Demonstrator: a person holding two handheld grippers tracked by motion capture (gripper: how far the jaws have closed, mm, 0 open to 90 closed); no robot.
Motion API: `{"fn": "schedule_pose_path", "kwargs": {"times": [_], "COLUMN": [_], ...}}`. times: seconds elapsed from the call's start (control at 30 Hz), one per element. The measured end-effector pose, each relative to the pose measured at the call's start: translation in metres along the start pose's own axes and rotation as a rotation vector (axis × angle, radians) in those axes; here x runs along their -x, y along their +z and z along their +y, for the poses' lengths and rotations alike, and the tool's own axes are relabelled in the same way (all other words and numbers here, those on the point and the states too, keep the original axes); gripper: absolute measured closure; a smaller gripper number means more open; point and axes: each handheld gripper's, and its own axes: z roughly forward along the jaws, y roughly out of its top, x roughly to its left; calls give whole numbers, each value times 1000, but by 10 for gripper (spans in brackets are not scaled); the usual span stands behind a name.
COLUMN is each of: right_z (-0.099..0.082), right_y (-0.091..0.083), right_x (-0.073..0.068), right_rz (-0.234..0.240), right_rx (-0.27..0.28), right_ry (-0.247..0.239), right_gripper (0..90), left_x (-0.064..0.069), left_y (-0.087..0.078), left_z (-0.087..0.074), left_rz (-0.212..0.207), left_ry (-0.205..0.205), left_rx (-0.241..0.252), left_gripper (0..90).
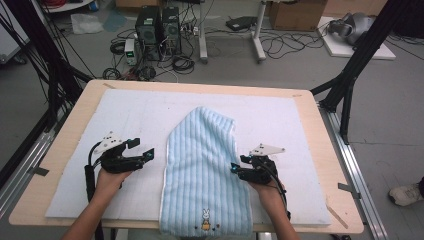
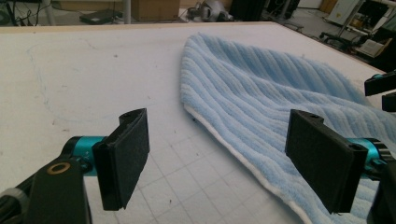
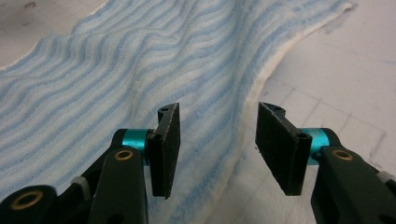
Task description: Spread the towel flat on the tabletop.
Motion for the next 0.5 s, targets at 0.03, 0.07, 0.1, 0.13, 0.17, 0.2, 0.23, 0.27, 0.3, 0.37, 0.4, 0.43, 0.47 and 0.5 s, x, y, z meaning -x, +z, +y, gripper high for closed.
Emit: {"fn": "schedule_pose_path", "kwargs": {"times": [0.03, 0.07, 0.1, 0.13, 0.17, 0.2, 0.23, 0.27, 0.3, 0.37, 0.4, 0.43, 0.47, 0.5], "right_z": [2, 3, 5, 6, 8, 10, 11, 12, 11, 10, 8, 8, 8, 8], "right_y": [2, 4, 6, 9, 12, 15, 18, 21, 24, 29, 31, 30, 30, 29], "right_x": [0, -1, -2, -3, -4, -4, -5, -6, -8, -13, -16, -17, -18, -18], "right_rz": [1, 5, 6, 10, 23, 44, 50, 47, 50, 34, 12, 4, -5, -17], "right_rx": [-2, -1, -6, -16, -17, -10, -14, -25, -41, -88, -104, -105, -108, -111], "right_ry": [-10, -15, -24, -34, -25, -19, -15, -25, -29, -75, -111, -116, -123, -131], "right_gripper": [497, 499, 501, 504, 512, 516, 519, 530, 548, 589, 604, 629, 671, 707], "left_x": [0, 0, 1, 2, 4, 5, 6, 8, 8, 8, 7, 6, 5, 5], "left_y": [1, 2, 3, 4, 4, 4, 4, 3, 3, 3, 4, 5, 7, 8], "left_z": [1, 2, 3, 4, 7, 9, 11, 12, 12, 11, 10, 9, 9, 9], "left_rz": [-2, 0, 5, 11, 19, 25, 27, 29, 28, 24, 27, 25, 24, 25], "left_ry": [7, 10, 11, 16, 24, 32, 35, 36, 32, 21, 22, 19, 19, 17], "left_rx": [-6, -8, -6, -4, -7, -5, -4, 1, 6, 2, 0, -6, -14, -19], "left_gripper": [226, 230, 230, 232, 236, 238, 239, 241, 246, 252, 253, 257, 260, 260]}}
